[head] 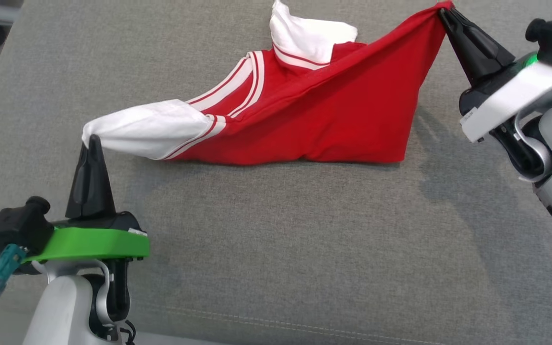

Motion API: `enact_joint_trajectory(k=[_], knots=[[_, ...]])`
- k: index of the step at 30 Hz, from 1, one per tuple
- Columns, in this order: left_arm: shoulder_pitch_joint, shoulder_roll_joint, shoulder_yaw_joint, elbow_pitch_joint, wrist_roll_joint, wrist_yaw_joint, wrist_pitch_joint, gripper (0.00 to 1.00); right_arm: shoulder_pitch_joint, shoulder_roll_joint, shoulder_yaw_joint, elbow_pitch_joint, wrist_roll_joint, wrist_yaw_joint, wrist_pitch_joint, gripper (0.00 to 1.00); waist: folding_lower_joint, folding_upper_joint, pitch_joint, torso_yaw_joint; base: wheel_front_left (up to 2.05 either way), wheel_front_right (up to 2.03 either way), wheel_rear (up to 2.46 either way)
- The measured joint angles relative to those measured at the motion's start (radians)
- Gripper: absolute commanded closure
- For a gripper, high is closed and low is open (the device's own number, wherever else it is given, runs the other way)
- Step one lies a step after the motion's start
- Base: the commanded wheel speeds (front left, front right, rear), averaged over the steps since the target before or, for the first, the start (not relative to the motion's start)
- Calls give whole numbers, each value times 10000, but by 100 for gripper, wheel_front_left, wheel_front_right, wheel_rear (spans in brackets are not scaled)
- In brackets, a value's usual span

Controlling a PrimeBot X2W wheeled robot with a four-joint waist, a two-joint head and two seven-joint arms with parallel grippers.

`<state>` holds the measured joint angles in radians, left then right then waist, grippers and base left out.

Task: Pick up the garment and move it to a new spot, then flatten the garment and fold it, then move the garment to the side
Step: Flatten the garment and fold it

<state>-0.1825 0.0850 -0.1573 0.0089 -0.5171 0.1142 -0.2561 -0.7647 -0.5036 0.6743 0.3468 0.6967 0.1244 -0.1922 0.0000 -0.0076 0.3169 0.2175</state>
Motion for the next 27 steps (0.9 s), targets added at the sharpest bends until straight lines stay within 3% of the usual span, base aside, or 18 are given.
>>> enact_joint_trajectory(k=[4, 8, 12, 16, 22, 27], knots=[[-28, -8, 349, -621, 75, -17, 0, 100, 481, -48, -293, -339, -17, 0, -842, 100, 0, 0, -237, -292, 0, 0, 0], [-207, -15, 922, -1607, 142, -174, 0, 100, 832, -111, -938, -997, -238, -42, -838, 100, 0, 0, -613, -709, 0, 0, 0], [-494, 46, 1465, -2619, 387, -224, -4, 100, 1180, -61, -1513, -1868, -418, -414, -757, 100, 0, 0, -975, -1078, 0, 0, 0], [-709, 399, 1887, -3841, 732, -393, -4, 100, 1325, 98, -2777, -3659, -941, -834, -698, 100, 0, 0, -1355, -1487, 0, 0, 0], [-1326, 1095, 1804, -5074, 1277, -723, -33, 100, 1348, -2, -3985, -5390, -1390, -1175, -709, 100, 0, 0, -1862, -2007, 0, 0, 0], [-1349, 1329, 886, -4671, 1216, -945, 780, 100, 2389, -525, -3720, -5444, -1260, -1281, -708, 100, 0, 0, -2308, -2446, 0, 0, 0]])
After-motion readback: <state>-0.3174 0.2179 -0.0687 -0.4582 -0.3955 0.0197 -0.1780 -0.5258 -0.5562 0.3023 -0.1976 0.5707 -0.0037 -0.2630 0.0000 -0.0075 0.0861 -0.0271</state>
